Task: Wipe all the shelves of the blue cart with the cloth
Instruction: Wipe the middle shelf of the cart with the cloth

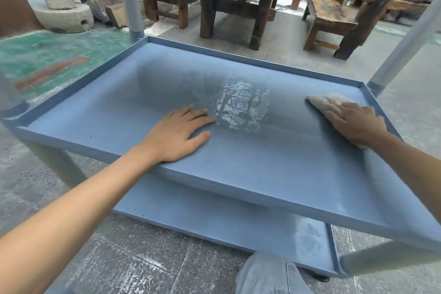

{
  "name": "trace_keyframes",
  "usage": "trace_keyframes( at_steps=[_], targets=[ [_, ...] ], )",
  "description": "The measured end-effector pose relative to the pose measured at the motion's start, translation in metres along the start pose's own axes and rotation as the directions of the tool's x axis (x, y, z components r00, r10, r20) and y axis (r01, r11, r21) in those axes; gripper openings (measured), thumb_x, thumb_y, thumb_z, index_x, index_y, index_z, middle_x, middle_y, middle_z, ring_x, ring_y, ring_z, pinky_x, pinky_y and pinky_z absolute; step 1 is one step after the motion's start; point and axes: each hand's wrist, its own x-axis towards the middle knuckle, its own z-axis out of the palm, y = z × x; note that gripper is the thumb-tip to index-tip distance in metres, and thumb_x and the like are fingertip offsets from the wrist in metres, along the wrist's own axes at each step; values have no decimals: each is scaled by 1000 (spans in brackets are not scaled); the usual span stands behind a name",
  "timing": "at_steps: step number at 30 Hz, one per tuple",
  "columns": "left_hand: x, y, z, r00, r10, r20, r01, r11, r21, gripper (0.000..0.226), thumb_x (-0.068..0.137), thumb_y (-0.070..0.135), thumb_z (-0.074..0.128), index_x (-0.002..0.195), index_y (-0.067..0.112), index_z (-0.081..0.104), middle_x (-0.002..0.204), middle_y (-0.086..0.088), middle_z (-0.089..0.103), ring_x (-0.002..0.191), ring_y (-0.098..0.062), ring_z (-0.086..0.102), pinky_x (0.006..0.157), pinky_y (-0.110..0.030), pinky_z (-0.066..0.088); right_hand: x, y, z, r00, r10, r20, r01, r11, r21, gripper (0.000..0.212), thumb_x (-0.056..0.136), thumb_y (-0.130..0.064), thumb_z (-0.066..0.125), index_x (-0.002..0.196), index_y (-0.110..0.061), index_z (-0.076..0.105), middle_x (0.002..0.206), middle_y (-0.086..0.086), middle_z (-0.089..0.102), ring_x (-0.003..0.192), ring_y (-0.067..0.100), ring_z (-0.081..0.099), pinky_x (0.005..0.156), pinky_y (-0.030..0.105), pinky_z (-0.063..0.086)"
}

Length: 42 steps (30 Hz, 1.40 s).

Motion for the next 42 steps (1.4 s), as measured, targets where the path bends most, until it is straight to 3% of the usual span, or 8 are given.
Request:
trace_keyframes(
  at_steps=[2, 5, 15, 21, 25, 28, 34, 42],
  targets=[
    [1, 1, 0, 1000, -4, -11, 4, 1000, 1, 61, 93, 60, 24, 152, 45, 35, 164, 13, 29, 154, -18, 19, 124, -40, 16, 9, 11, -6, 999, -4, 40, 4, 1000, 13, 90, 82, -89, 6, 153, -46, 41, 162, -2, 39, 146, 39, 32, 119, 56, 27],
    [2, 1, 2, 999, -12, -32, 12, 1000, -5, 50, 102, 56, 32, 151, 45, 37, 162, 13, 31, 153, -16, 20, 124, -42, 17, 11, 18, 5, 999, -1, -45, 6, 994, 109, 79, 81, -90, 15, 139, -53, 54, 158, -6, 41, 142, 33, 31, 114, 51, 20],
    [4, 1, 8, 981, -150, -124, 136, 984, -111, 69, 103, 54, 29, 159, 14, 24, 168, -1, 18, 157, -17, 6, 125, -32, 6, 33, -27, 15, 996, -36, -86, 58, 960, 274, 70, 98, -68, 22, 156, -33, 40, 164, 5, 38, 151, 29, 33, 125, 53, 20],
    [3, 2, 7, 969, -189, -157, 159, 970, -185, 69, 105, 50, 27, 160, 9, 17, 169, -6, 13, 157, -19, 1, 127, -37, 6, 4, -176, 16, 932, -334, -140, 360, 898, 252, 57, 102, -69, 28, 140, -35, 52, 149, 4, 53, 135, 32, 52, 114, 53, 38],
    [1, 4, 0, 930, -239, -281, 177, 957, -230, 67, 105, 44, 26, 157, 2, 21, 166, -15, 21, 156, -26, 7, 126, -41, 9, -29, -303, 35, 792, -593, -146, 610, 754, 244, 53, 106, -53, 37, 157, -39, 38, 167, -2, 33, 154, 24, 27, 124, 46, 22],
    [0, 3, -5, 867, -315, -386, 244, 944, -222, 68, 102, 45, 26, 154, 2, 30, 162, -16, 30, 155, -29, 14, 125, -43, 11, -43, -363, 46, 737, -670, -92, 660, 682, 314, 53, 110, -25, 39, 161, -16, 29, 169, 7, 27, 157, 26, 23, 126, 41, 16],
    [-2, 0, -8, 821, -427, -379, 379, 904, -199, 78, 95, 53, 15, 150, 3, 39, 159, -17, 36, 154, -31, 18, 124, -45, 11, -55, -365, 42, 786, -609, -108, 588, 682, 434, 46, 109, -24, 42, 153, -12, 43, 159, 12, 45, 146, 28, 42, 119, 39, 33],
    [1, -4, -4, 752, -611, -249, 533, 785, -316, 76, 104, 55, 18, 156, 0, 25, 165, -18, 22, 155, -31, 11, 125, -46, 9, -64, -348, 32, 714, -694, -87, 693, 684, 226, 53, 109, -45, 35, 161, -37, 30, 171, -5, 22, 159, 18, 13, 128, 42, 14]
  ],
)
